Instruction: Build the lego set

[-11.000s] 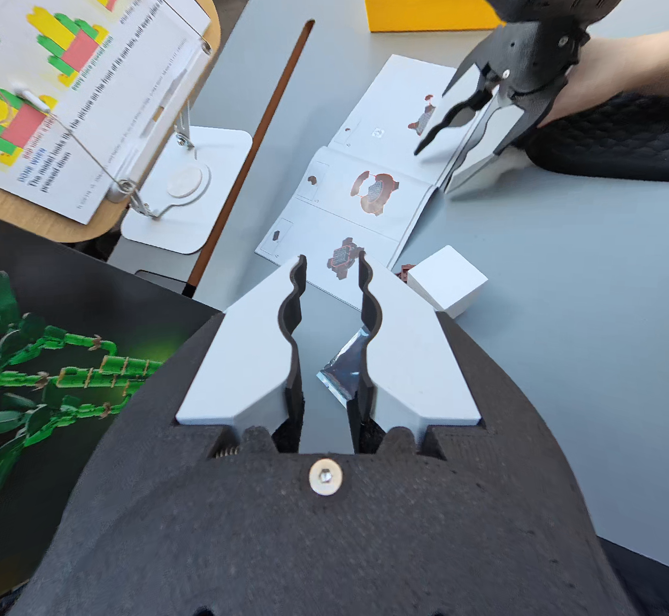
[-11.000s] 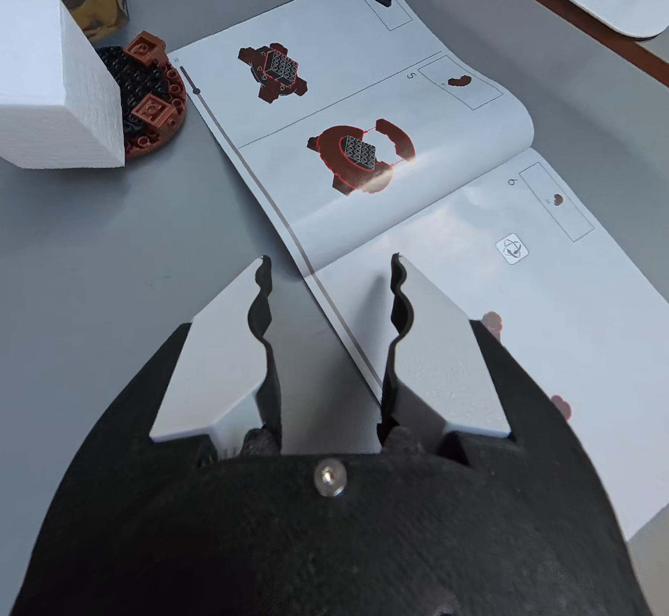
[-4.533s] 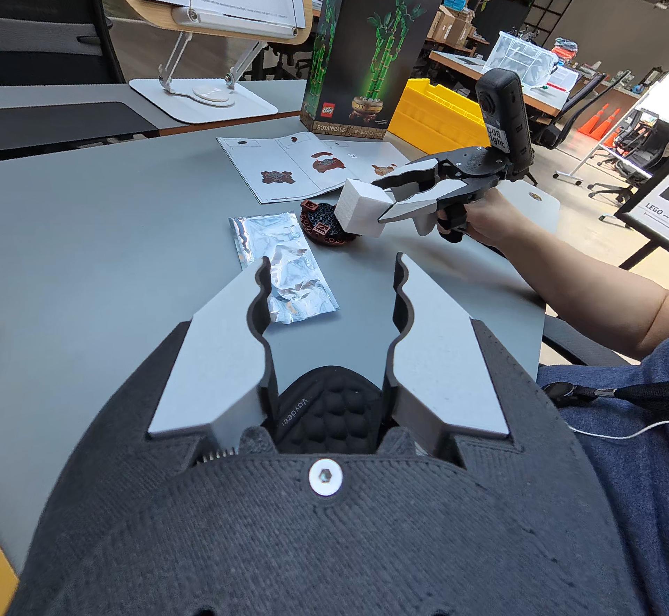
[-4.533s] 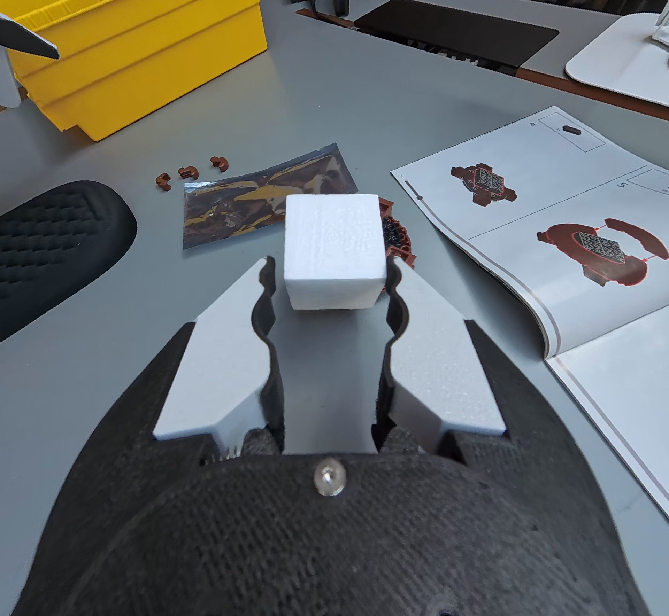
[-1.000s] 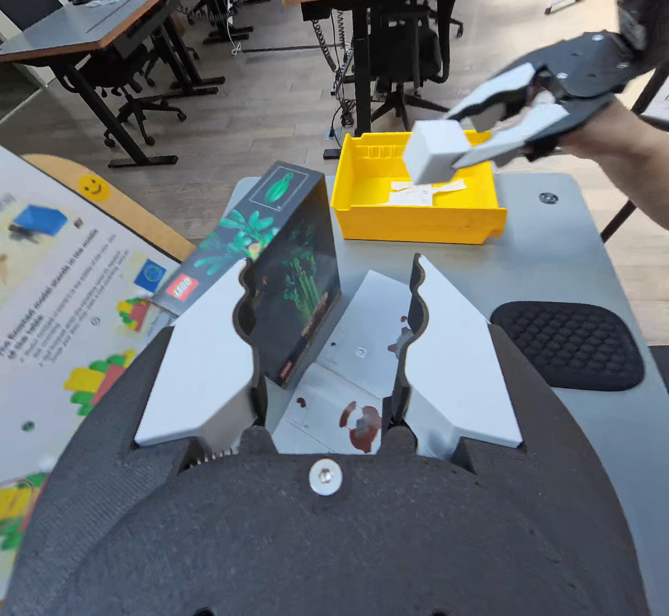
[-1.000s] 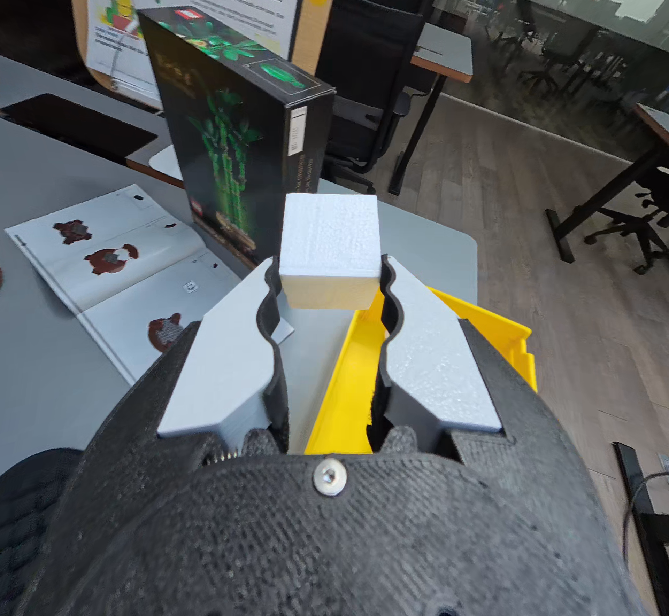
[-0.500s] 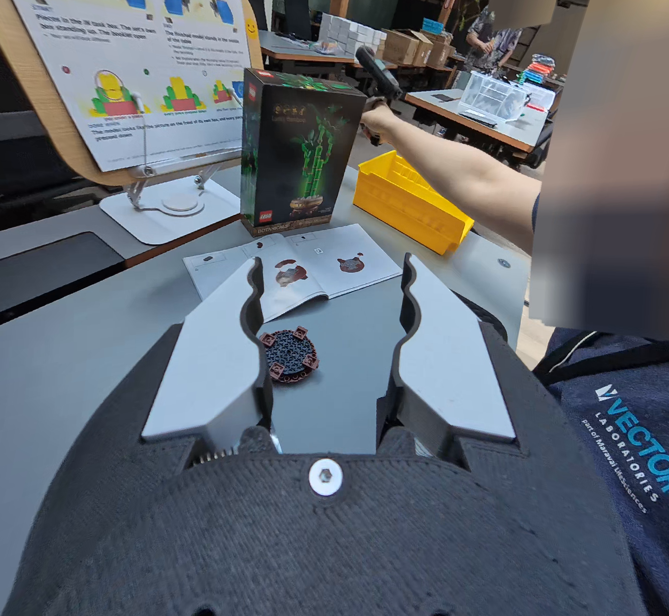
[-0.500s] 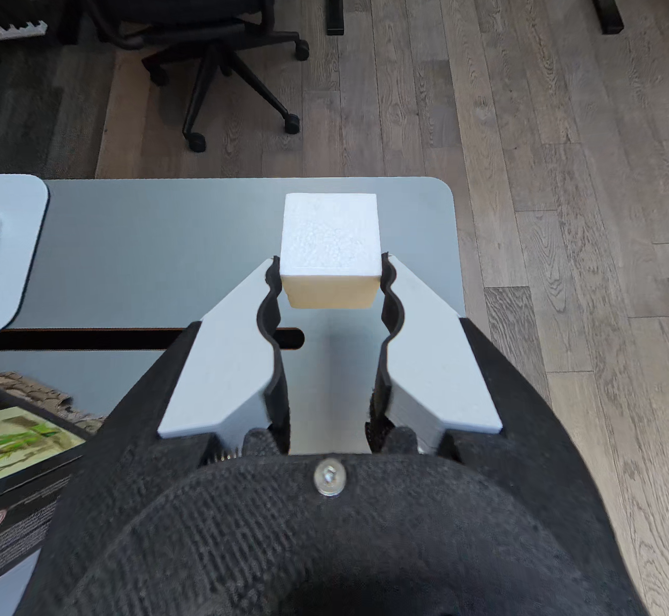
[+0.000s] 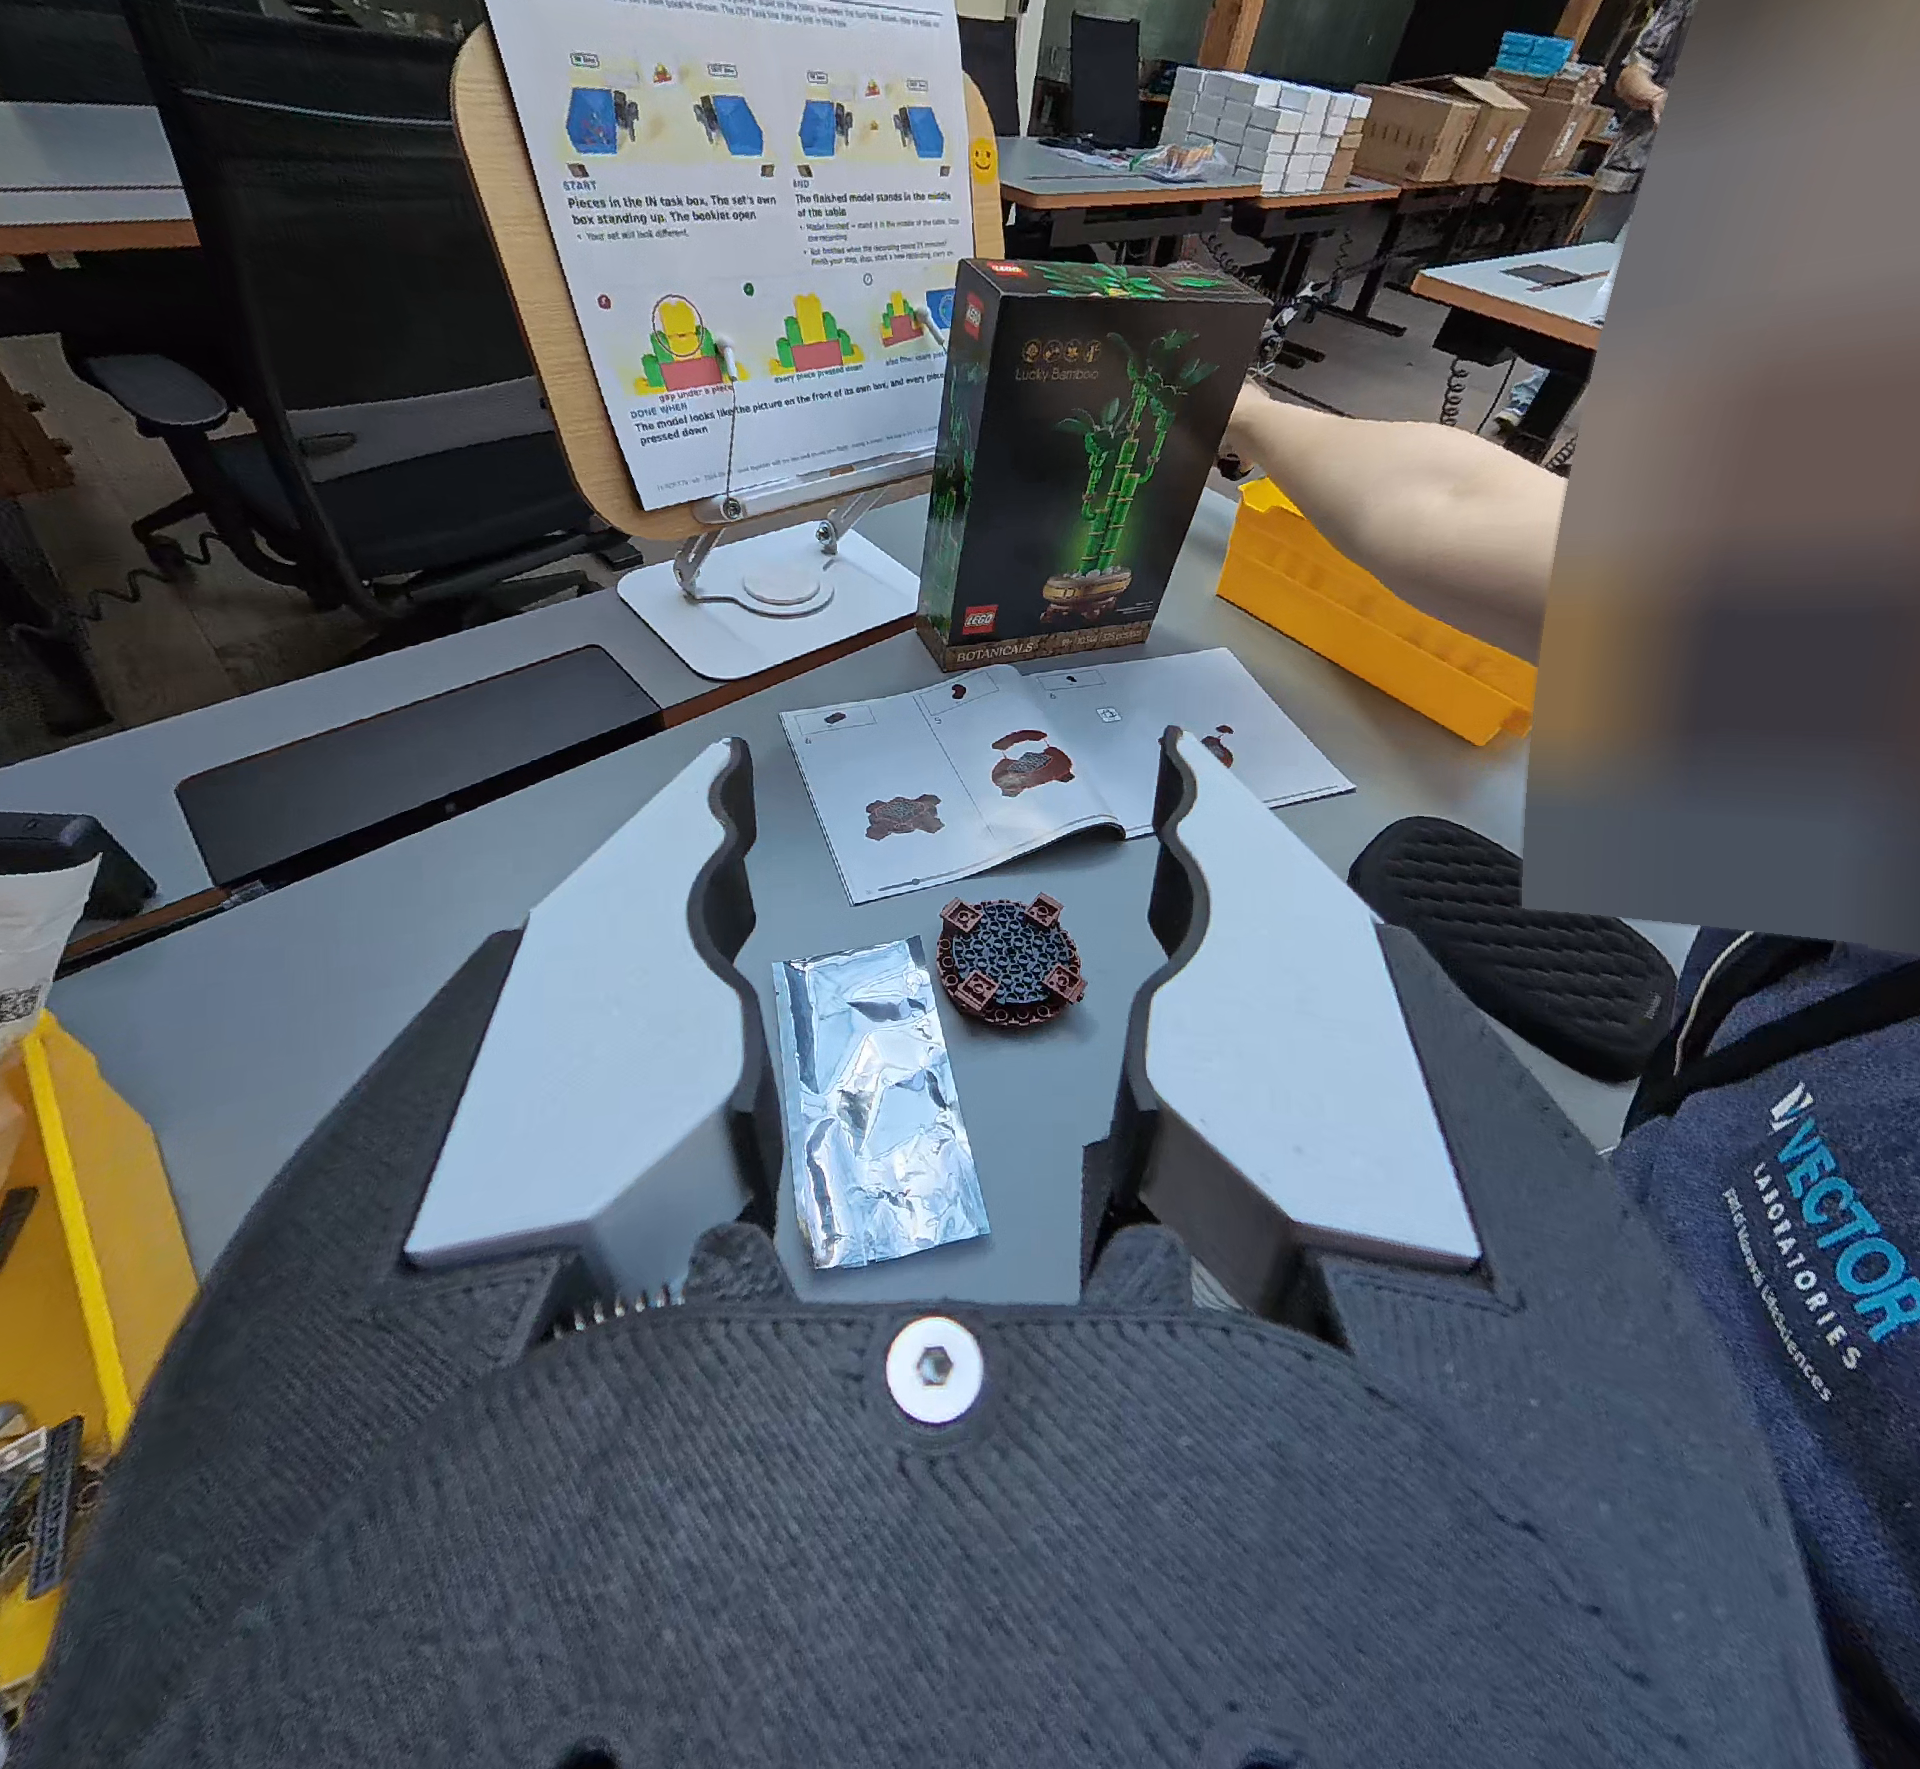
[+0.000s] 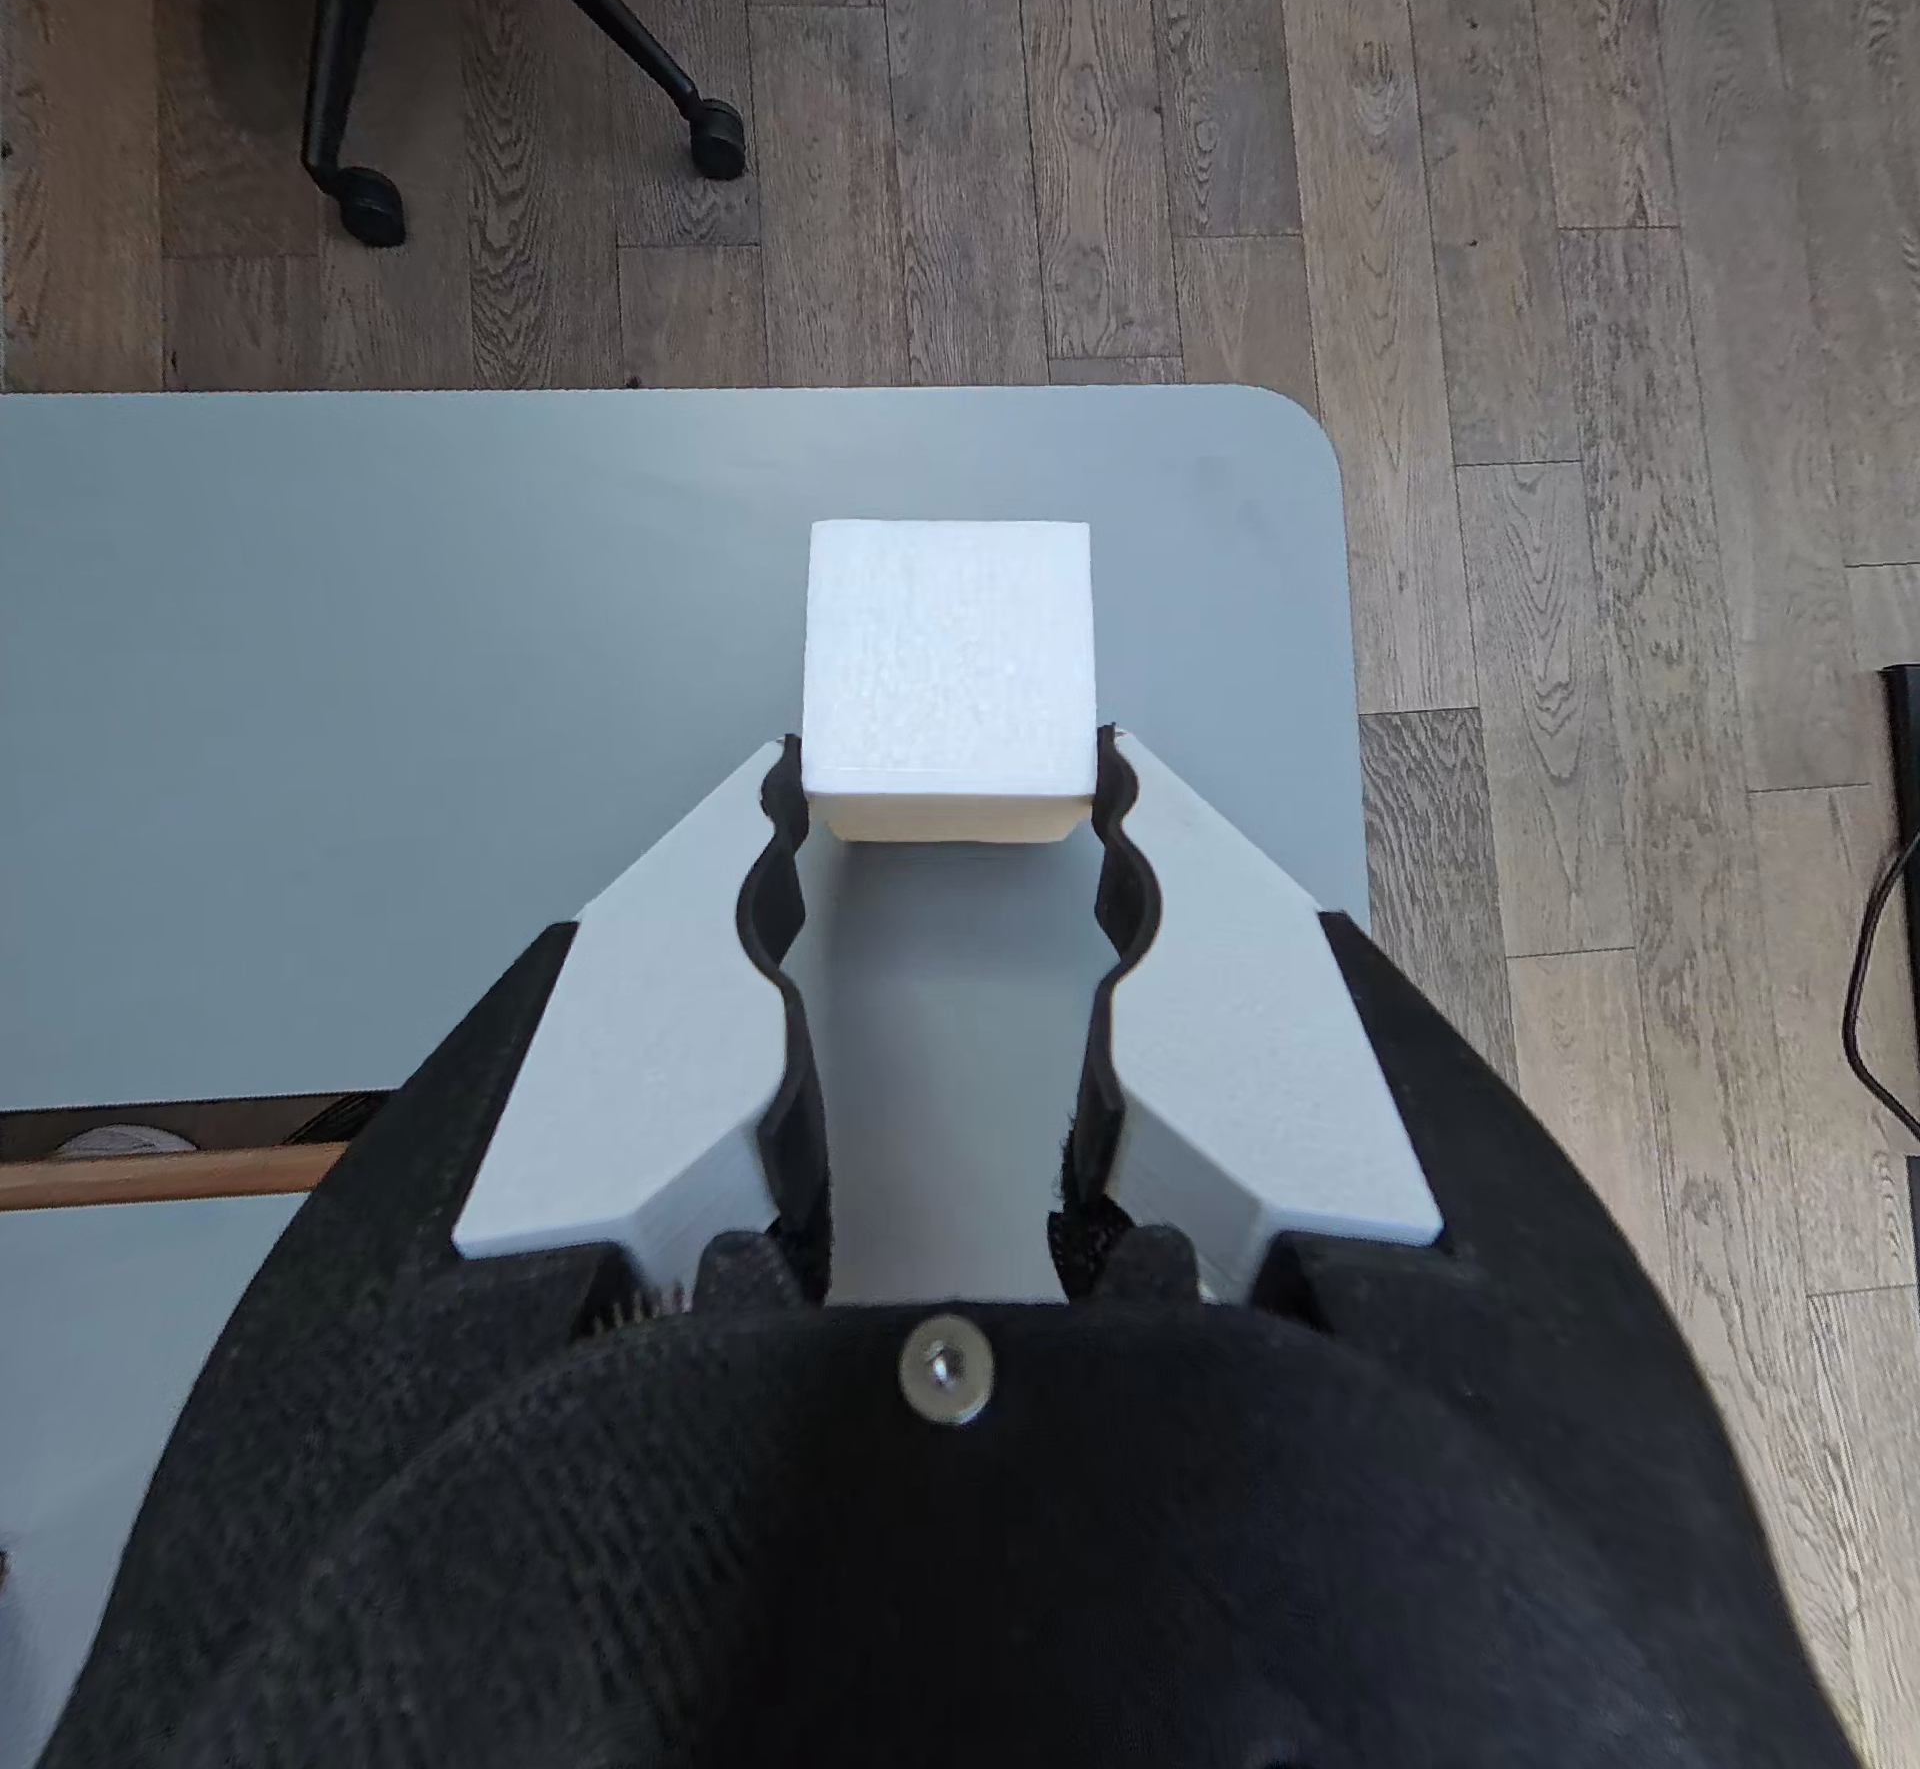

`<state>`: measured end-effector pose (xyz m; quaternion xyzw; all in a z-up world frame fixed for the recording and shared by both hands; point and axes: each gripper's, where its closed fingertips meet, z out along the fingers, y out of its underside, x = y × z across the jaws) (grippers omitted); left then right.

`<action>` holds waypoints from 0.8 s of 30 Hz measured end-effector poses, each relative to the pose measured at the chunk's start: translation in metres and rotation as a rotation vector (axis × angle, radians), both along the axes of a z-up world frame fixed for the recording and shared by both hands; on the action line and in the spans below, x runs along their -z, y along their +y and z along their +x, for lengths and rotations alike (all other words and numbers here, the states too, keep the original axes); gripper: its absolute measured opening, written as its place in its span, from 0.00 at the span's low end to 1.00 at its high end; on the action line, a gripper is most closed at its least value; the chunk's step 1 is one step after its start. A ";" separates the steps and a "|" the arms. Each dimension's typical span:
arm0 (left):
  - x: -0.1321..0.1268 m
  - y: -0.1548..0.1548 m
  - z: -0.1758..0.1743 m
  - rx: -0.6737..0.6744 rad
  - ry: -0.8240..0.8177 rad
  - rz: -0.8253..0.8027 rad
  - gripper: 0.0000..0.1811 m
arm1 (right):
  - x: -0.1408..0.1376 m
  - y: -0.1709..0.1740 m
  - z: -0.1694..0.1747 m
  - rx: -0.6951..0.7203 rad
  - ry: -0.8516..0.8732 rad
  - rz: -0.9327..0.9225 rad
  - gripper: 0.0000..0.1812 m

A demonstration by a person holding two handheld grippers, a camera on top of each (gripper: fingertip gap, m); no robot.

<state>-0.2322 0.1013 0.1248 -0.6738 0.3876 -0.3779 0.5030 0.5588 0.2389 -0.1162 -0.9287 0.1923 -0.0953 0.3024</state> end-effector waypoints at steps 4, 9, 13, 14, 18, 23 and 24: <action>0.009 0.001 0.007 0.024 -0.011 -0.016 0.43 | 0.010 -0.006 0.003 0.000 -0.023 -0.033 0.31; 0.006 0.001 0.004 0.038 -0.056 -0.023 0.43 | 0.002 -0.010 0.001 -0.023 -0.033 -0.057 0.37; 0.000 -0.003 -0.001 0.050 -0.073 0.002 0.44 | -0.033 -0.018 -0.009 -0.073 -0.086 0.010 0.40; -0.002 -0.006 -0.004 0.050 -0.084 0.012 0.44 | -0.050 -0.024 -0.012 -0.081 -0.124 0.043 0.40; -0.007 -0.018 -0.021 0.042 -0.147 0.040 0.44 | -0.160 -0.065 -0.038 -0.104 -0.412 0.264 0.39; 0.006 -0.024 -0.053 -0.029 -0.191 0.062 0.43 | -0.293 -0.142 -0.202 -0.325 -0.790 0.628 0.27; 0.011 -0.025 -0.057 -0.039 -0.196 0.064 0.43 | -0.296 -0.147 -0.256 -0.446 -0.741 0.692 0.24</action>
